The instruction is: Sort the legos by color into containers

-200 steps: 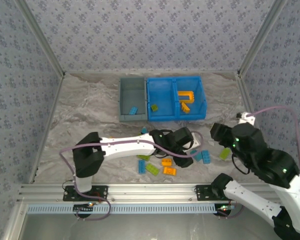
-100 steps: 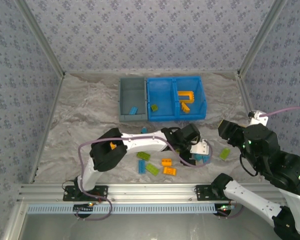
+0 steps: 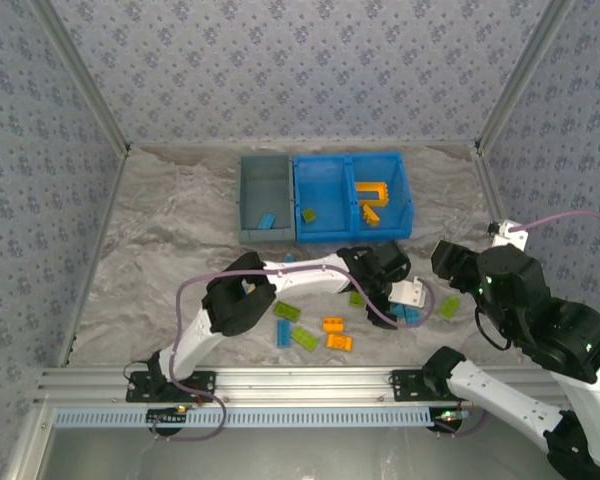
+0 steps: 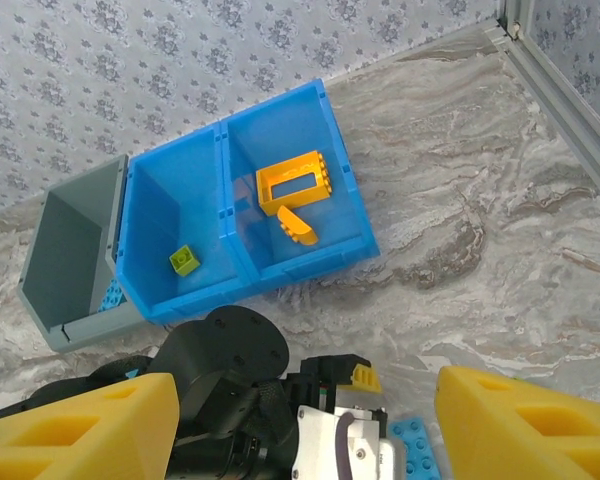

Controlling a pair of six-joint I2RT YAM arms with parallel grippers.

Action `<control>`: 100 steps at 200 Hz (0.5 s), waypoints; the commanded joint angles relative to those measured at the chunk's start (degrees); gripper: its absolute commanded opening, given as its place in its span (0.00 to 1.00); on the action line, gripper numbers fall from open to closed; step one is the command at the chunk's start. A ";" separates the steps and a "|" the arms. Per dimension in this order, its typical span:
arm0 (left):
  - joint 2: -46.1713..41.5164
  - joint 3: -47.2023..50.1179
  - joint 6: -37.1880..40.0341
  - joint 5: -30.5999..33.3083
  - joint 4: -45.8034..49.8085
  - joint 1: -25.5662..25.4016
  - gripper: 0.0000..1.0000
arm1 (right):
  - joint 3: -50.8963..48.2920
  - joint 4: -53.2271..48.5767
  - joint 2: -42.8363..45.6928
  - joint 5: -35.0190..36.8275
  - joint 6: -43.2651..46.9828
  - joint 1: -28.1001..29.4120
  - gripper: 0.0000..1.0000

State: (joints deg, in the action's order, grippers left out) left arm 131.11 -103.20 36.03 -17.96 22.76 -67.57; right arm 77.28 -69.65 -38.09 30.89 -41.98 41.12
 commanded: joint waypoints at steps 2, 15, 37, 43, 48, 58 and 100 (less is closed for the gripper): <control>1.34 -0.97 1.84 -3.09 3.86 -0.17 0.90 | -0.62 0.10 -0.54 0.77 0.69 -0.25 0.71; 1.63 -1.16 1.69 -3.60 4.37 -0.17 0.86 | -0.88 0.21 -0.50 0.75 0.67 -0.26 0.71; 2.82 -2.61 1.62 -4.10 6.77 -0.23 0.72 | -0.90 0.46 -0.58 0.52 0.49 -0.27 0.71; 3.05 -2.70 1.49 -4.23 6.99 -0.28 0.67 | -0.88 0.51 -0.59 0.41 0.49 -0.37 0.71; 3.12 -2.69 1.40 -4.28 6.98 -0.36 0.64 | -0.89 0.48 -0.60 0.33 0.43 -0.35 0.71; 3.33 -2.53 1.01 -4.16 6.55 -0.49 0.57 | -0.85 0.32 -0.59 0.21 0.33 -0.36 0.71; 4.06 -3.06 -1.17 -3.53 5.97 -1.37 0.36 | -1.59 0.25 -0.52 -0.22 -0.65 -0.46 0.71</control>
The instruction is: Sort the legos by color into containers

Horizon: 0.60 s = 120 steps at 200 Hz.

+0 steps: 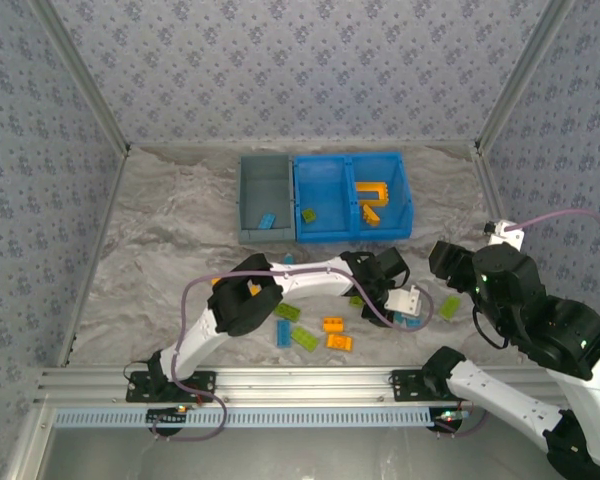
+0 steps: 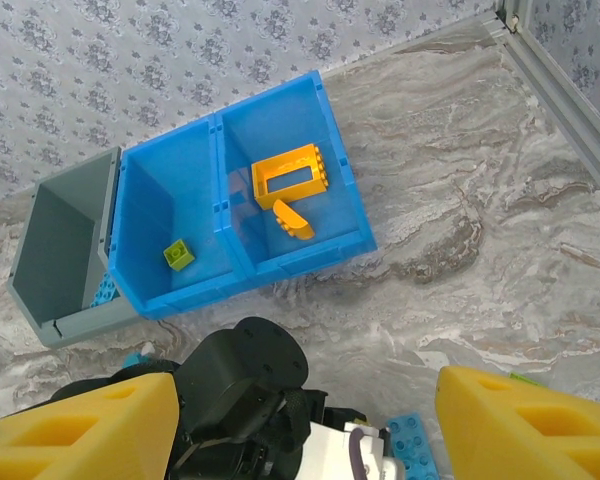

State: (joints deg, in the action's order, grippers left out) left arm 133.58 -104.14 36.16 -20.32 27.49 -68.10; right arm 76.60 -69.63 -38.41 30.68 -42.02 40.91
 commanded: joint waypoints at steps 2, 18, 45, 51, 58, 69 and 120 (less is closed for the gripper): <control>1.60 -2.12 -1.39 -1.14 1.25 -0.86 0.35 | -0.86 0.20 -0.24 0.00 -0.72 -0.26 0.71; 1.21 -1.73 -2.78 -0.76 1.19 -0.89 0.28 | -1.11 0.28 -0.19 -0.10 -0.78 -0.27 0.71; -2.96 2.17 -7.22 1.27 -1.44 -0.47 0.28 | -1.41 0.68 -0.18 -0.45 -0.31 -0.30 0.71; -5.27 4.50 -8.91 1.66 -3.43 -0.20 0.28 | -1.36 0.84 -0.26 -0.66 -0.05 -0.34 0.71; -8.40 7.74 -11.22 2.49 -6.39 0.04 0.28 | -1.27 1.15 -0.26 -1.15 0.44 -0.30 0.71; -13.93 13.12 -15.11 3.91 -10.89 0.83 0.28 | -1.20 2.73 -0.39 -2.79 2.01 -0.40 0.71; -37.17 28.23 -35.24 21.97 -12.15 7.69 0.34 | -2.01 9.29 -6.08 -14.75 9.18 -0.87 0.72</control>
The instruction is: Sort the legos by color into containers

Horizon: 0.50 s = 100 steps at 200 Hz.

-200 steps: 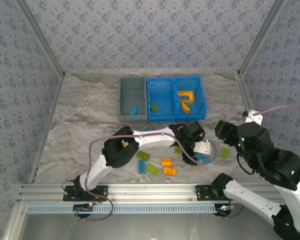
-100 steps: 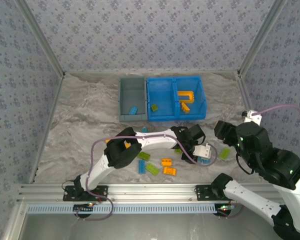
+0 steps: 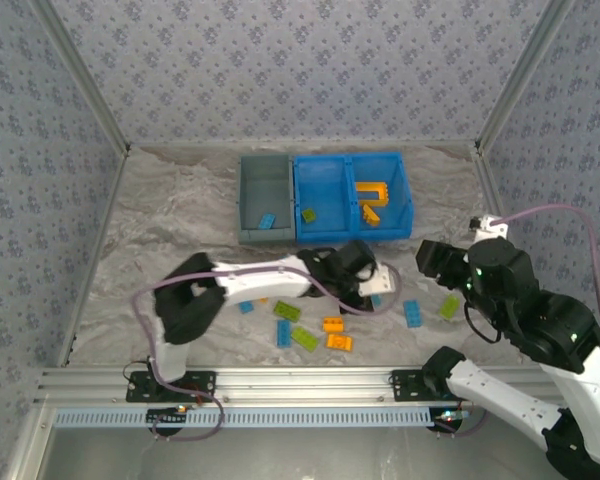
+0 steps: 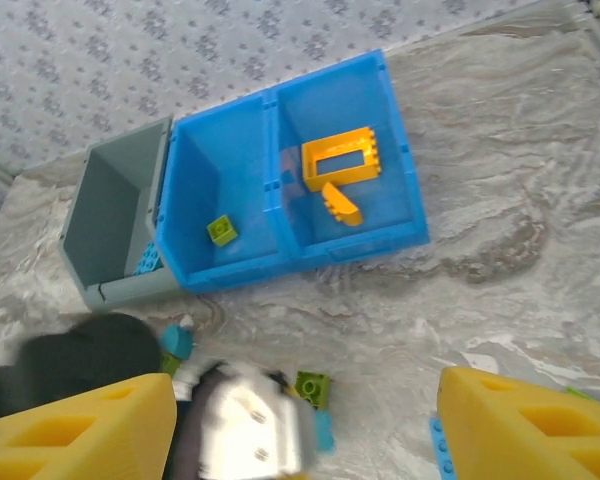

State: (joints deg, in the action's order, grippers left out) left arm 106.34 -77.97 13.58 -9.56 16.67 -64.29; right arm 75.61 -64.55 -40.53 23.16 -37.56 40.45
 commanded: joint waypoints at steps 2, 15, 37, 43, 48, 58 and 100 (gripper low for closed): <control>-10.55 2.22 -13.40 11.95 -0.64 4.52 0.34 | -1.13 4.54 -4.27 -7.82 4.94 -0.44 0.72; -13.12 2.22 -18.29 16.60 5.11 8.38 0.35 | -2.37 7.39 -6.93 -11.39 6.37 -0.65 0.72; -15.86 2.64 -24.89 19.45 11.04 16.32 0.35 | -5.31 13.49 -11.31 -17.77 7.71 -0.43 0.71; -16.18 2.81 -26.40 18.60 11.70 18.58 0.36 | -6.33 15.55 -12.52 -19.01 7.82 -0.10 0.70; -16.28 2.76 -27.52 17.56 12.05 20.37 0.37 | -6.77 17.64 -13.30 -19.83 8.04 0.44 0.70; -15.47 1.73 -29.40 16.09 13.34 23.71 0.38 | -9.79 22.15 -14.91 -20.54 8.88 2.61 0.70; -4.41 -8.02 -34.58 9.12 18.65 33.34 0.36 | -12.56 37.32 -23.69 -10.46 13.41 16.59 0.69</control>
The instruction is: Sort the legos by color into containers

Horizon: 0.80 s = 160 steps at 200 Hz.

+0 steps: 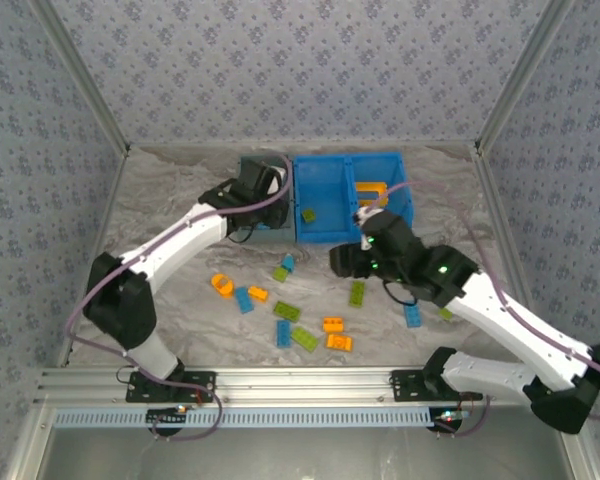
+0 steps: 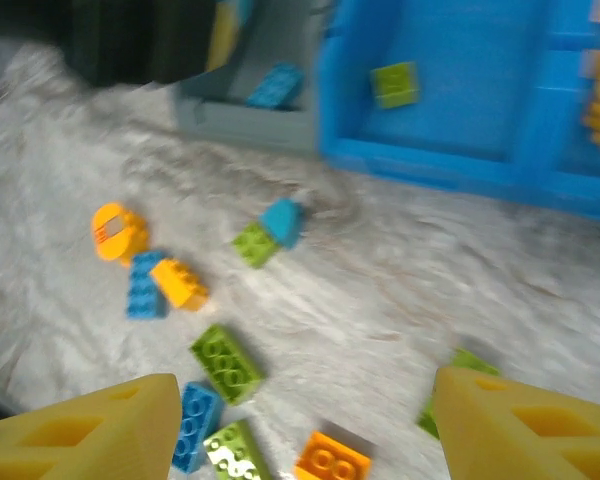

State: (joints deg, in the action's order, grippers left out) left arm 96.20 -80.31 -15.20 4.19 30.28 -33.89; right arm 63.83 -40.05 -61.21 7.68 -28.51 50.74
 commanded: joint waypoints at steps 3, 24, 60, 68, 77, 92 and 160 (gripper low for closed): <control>6.61 -6.34 -6.19 -5.23 5.10 3.43 0.36 | -1.00 13.97 -3.63 6.23 4.71 7.41 0.69; 12.41 -11.00 -7.70 -8.09 5.93 5.51 0.36 | -2.39 20.03 -7.86 15.63 6.58 14.43 0.69; 18.87 -16.06 -10.28 -10.27 6.57 7.12 0.36 | -1.67 20.55 -11.82 21.77 4.45 18.58 0.69; 19.90 -16.22 -10.97 -10.78 6.59 7.39 0.36 | -2.02 20.46 -11.76 22.06 3.75 18.62 0.69; 20.80 -16.23 -11.41 -11.61 6.12 7.60 0.37 | -2.43 20.45 -11.58 22.11 3.34 18.69 0.69; 22.02 -16.10 -11.85 -12.17 5.73 7.70 0.41 | -3.01 20.24 -11.05 22.25 2.96 18.64 0.69; 16.60 -12.54 -12.74 -12.09 4.60 7.70 0.68 | -3.62 18.70 -10.00 23.01 2.37 18.26 0.69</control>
State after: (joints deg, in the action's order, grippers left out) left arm 118.02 -94.19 -27.16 -6.90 34.74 -26.24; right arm 60.77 -20.78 -72.64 28.42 -24.82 69.14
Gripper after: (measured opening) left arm 0.680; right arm 0.691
